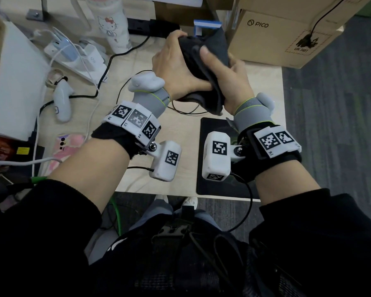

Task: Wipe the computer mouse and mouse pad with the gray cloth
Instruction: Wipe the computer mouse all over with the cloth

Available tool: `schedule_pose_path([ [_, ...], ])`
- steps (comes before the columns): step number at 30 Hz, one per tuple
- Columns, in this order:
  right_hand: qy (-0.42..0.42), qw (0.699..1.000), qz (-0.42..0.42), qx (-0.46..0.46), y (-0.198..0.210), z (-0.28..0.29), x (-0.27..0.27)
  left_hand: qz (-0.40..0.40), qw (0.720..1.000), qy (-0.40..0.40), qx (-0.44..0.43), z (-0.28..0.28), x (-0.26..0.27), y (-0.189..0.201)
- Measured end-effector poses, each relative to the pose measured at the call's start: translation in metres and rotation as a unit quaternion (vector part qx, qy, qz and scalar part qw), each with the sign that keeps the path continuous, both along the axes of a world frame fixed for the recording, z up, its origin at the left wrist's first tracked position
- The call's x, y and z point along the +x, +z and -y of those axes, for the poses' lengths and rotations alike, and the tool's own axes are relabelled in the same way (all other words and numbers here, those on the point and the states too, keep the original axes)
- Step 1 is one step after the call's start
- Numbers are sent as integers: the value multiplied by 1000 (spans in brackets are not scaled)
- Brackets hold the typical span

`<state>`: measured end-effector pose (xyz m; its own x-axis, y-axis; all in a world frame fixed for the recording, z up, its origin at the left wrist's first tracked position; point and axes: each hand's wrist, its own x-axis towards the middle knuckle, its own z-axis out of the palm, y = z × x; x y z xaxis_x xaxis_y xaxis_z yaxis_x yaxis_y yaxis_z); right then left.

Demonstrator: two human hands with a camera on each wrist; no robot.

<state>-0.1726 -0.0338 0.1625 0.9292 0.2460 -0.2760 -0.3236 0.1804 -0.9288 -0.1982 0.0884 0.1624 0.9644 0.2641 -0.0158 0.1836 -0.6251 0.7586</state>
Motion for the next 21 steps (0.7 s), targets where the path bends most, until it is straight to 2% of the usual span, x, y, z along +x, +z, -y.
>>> schedule_pose_path([
  [2,-79,995,-3,-58,3,-3,3,10,1000,-1,0,3,0,1],
  [4,-120,989,15,-87,3,-1,7,17,1000,-2,-3,5,-1,2],
  [5,-116,989,21,-91,1,1,10,15,1000,-3,-6,4,-1,1],
  [7,-49,996,3,-80,-1,7,9,6,1000,-4,-4,4,0,0],
  [9,40,999,-19,-26,-2,11,5,3,1000,-9,4,2,1,-1],
  [11,79,997,-15,16,-2,14,3,7,1000,-24,15,3,2,-2],
  [15,19,1000,-25,-2,2,14,0,16,999,-46,24,11,2,-1],
  [18,-37,994,-18,-99,8,18,7,30,998,-55,20,16,3,-3],
  [19,-29,993,-15,-117,7,20,10,28,998,-55,20,16,3,-3],
  [21,38,994,-14,-104,1,26,14,19,997,-65,37,15,4,-4],
])
